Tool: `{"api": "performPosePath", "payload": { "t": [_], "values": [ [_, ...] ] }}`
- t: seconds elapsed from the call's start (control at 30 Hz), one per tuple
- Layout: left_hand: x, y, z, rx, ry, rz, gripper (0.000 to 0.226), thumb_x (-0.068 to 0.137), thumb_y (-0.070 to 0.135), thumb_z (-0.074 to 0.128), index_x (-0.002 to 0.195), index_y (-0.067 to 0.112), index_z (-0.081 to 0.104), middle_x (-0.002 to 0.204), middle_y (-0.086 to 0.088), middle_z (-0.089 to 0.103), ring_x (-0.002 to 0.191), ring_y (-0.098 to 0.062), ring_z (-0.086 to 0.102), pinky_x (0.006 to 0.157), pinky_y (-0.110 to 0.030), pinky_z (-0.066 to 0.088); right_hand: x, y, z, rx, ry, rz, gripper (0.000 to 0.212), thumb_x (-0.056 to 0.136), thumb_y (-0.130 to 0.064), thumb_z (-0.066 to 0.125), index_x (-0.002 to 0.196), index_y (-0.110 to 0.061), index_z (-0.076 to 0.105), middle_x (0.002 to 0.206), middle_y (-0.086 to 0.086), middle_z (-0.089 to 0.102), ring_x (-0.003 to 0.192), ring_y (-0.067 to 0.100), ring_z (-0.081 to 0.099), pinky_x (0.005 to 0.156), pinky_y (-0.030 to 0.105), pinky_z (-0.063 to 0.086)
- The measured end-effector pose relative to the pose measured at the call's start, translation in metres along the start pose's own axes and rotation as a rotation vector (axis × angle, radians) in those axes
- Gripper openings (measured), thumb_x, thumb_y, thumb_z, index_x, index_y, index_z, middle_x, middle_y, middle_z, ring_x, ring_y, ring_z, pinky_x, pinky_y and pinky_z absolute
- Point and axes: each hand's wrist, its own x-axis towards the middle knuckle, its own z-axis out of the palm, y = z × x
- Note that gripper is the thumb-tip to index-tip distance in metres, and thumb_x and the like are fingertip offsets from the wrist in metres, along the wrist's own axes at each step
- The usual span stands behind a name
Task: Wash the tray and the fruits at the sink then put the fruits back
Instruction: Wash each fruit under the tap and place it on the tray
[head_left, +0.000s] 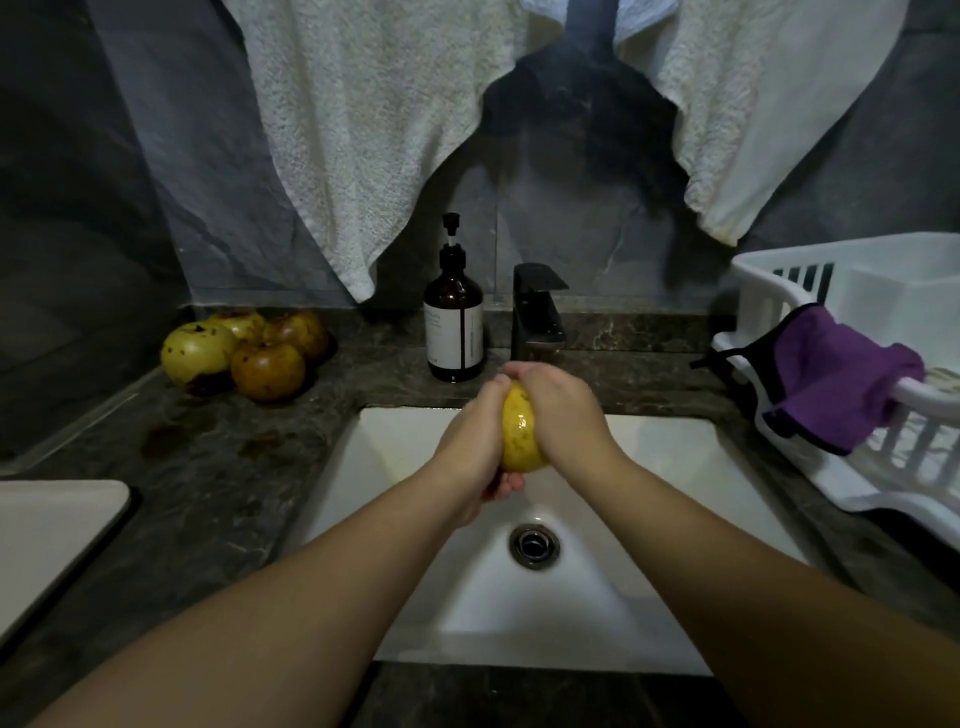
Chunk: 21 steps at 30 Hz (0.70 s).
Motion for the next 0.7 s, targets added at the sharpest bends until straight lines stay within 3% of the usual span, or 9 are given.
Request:
{"api": "performPosePath", "payload": {
  "t": [0.07,0.13,0.2,0.3,0.33,0.43,0.53,0.6,0.7],
  "values": [
    [0.0,0.003,-0.003,-0.035,0.006,-0.011,0.068,0.087,0.082,0.044,0.111,0.021,0.062,0.064,-0.007,0.062,0.043,-0.016,0.055,0.043,-0.022,0.04,-0.006,0.002,0.001,0.012,0.008,0.05,0.035,0.104,-0.047,0.04,0.123,-0.032,0.066,0.119,-0.003,0.064,0.103,0.014,0.06,0.081,0.032,0.046],
    [-0.001,0.002,-0.005,-0.034,-0.035,-0.039,0.072,0.082,0.083,0.042,0.104,0.018,0.065,0.06,-0.006,0.06,0.044,-0.015,0.055,0.043,-0.021,0.039,-0.014,0.006,0.009,-0.176,0.019,-0.058,0.04,0.104,-0.047,0.036,0.134,-0.033,0.058,0.123,-0.011,0.052,0.107,0.009,0.052,0.08,0.03,0.04],
    [-0.001,0.001,-0.003,-0.009,-0.031,-0.018,0.069,0.083,0.081,0.042,0.105,0.02,0.064,0.06,-0.006,0.06,0.043,-0.016,0.055,0.043,-0.021,0.038,-0.011,0.0,0.006,-0.172,0.046,-0.069,0.032,0.104,-0.039,0.041,0.122,-0.035,0.067,0.114,-0.014,0.056,0.105,0.009,0.054,0.078,0.027,0.041],
    [0.0,0.004,-0.002,0.066,0.011,0.076,0.06,0.088,0.079,0.041,0.111,0.028,0.062,0.072,-0.01,0.064,0.042,-0.018,0.057,0.044,-0.023,0.041,-0.004,-0.005,-0.002,0.108,0.018,0.147,0.028,0.102,-0.038,0.047,0.098,-0.034,0.075,0.108,-0.003,0.068,0.098,0.018,0.063,0.076,0.031,0.049],
    [0.001,0.003,-0.001,0.07,0.004,0.076,0.063,0.086,0.08,0.04,0.113,0.028,0.062,0.072,-0.009,0.064,0.042,-0.017,0.057,0.044,-0.023,0.041,-0.009,-0.006,-0.002,0.13,0.029,0.134,0.028,0.101,-0.041,0.046,0.103,-0.035,0.073,0.112,-0.004,0.067,0.098,0.014,0.063,0.074,0.029,0.048],
    [0.0,0.0,0.0,0.05,-0.057,0.048,0.075,0.078,0.08,0.037,0.119,0.022,0.061,0.057,-0.005,0.061,0.04,-0.016,0.055,0.042,-0.021,0.039,-0.018,-0.003,0.003,-0.122,0.087,-0.131,0.033,0.096,-0.041,0.045,0.116,-0.037,0.071,0.111,-0.019,0.059,0.099,0.0,0.055,0.076,0.017,0.041],
    [0.002,0.003,0.002,0.053,-0.005,0.13,0.056,0.074,0.08,0.04,0.103,0.041,0.067,0.072,-0.006,0.066,0.043,-0.017,0.059,0.048,-0.025,0.046,-0.005,-0.007,-0.004,0.137,0.012,0.061,0.03,0.101,-0.032,0.05,0.089,-0.036,0.078,0.101,-0.006,0.071,0.093,0.012,0.065,0.073,0.028,0.051],
    [0.003,0.002,0.001,0.059,0.007,0.14,0.049,0.076,0.079,0.04,0.095,0.045,0.069,0.081,-0.006,0.068,0.048,-0.017,0.063,0.052,-0.027,0.049,-0.01,-0.005,-0.003,0.209,0.011,0.155,0.031,0.102,-0.037,0.045,0.095,-0.035,0.075,0.111,0.001,0.069,0.097,0.017,0.065,0.076,0.033,0.052],
    [0.002,-0.003,0.0,0.067,-0.027,0.054,0.064,0.085,0.078,0.037,0.109,0.025,0.064,0.063,-0.004,0.063,0.044,-0.016,0.058,0.047,-0.023,0.044,-0.021,-0.007,0.007,-0.114,0.082,-0.107,0.036,0.096,-0.039,0.039,0.114,-0.042,0.07,0.114,-0.024,0.06,0.105,0.004,0.058,0.083,0.026,0.048]
  ]
}}
